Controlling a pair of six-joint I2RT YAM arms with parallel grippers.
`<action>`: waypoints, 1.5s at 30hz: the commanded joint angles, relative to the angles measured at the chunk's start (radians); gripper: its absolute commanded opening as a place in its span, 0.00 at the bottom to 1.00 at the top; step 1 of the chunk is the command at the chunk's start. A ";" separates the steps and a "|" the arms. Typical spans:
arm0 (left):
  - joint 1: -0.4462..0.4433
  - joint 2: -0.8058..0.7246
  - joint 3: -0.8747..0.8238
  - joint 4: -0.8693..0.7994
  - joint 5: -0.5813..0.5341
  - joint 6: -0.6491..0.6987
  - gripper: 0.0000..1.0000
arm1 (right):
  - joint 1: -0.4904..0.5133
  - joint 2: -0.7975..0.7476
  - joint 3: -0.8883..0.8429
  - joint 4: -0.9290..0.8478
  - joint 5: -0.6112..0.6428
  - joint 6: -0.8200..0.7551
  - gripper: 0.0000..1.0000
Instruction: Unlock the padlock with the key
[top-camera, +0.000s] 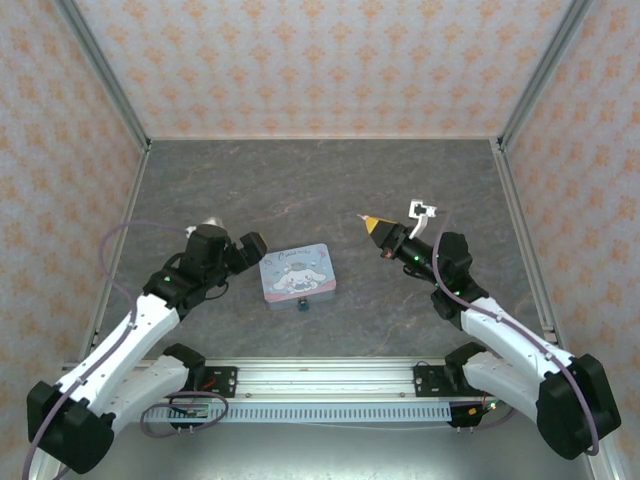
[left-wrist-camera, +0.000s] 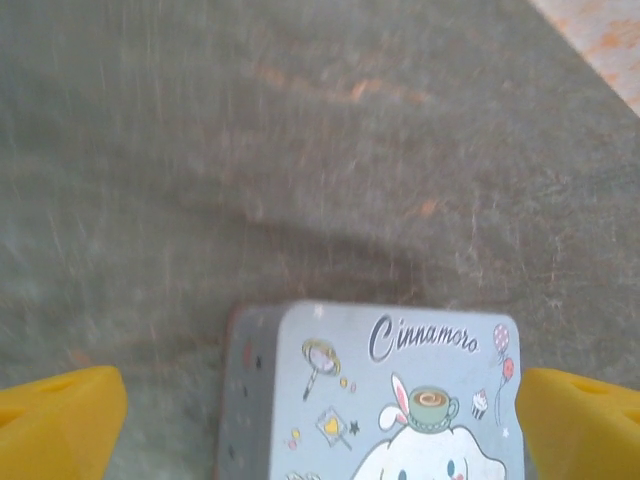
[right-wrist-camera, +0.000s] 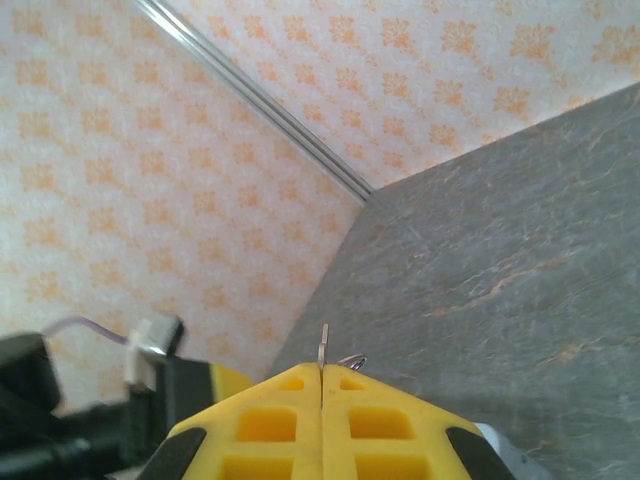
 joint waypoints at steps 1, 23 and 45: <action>0.007 0.013 -0.048 0.132 0.112 -0.223 1.00 | -0.001 0.013 0.043 0.039 0.003 0.102 0.00; -0.059 0.409 0.001 0.458 0.294 -0.277 1.00 | 0.028 0.216 -0.024 0.160 -0.055 0.218 0.00; -0.069 0.352 -0.038 0.334 0.250 -0.218 1.00 | 0.105 0.622 0.003 0.332 -0.160 0.244 0.00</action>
